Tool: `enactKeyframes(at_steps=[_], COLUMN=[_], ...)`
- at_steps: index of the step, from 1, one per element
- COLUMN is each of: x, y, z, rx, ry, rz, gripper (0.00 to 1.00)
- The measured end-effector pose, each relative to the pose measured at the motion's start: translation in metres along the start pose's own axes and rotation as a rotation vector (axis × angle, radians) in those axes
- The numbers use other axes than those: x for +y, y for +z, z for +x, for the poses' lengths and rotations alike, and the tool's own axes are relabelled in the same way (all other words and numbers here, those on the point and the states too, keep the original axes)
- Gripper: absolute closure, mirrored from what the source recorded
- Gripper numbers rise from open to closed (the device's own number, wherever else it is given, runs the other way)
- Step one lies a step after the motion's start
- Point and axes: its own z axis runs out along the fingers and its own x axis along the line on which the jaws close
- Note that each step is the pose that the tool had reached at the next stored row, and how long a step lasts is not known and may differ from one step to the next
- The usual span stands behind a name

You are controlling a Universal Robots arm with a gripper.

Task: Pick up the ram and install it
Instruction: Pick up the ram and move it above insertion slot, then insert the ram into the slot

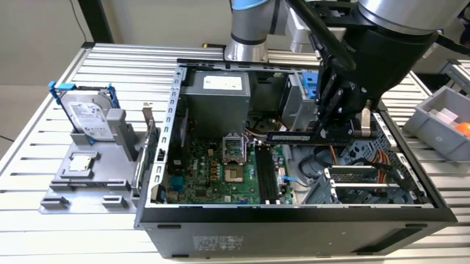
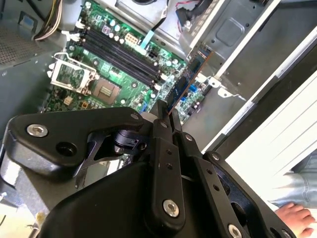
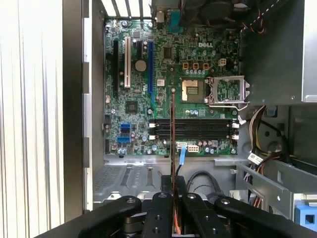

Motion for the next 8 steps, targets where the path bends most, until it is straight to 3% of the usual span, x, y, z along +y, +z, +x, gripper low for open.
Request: enactKeyframes(at_steps=[8], x=[-0.018], y=[-0.0004], z=[-0.0003], rx=[0.0], ry=[0.0], rz=[0.0], gripper=[1.0])
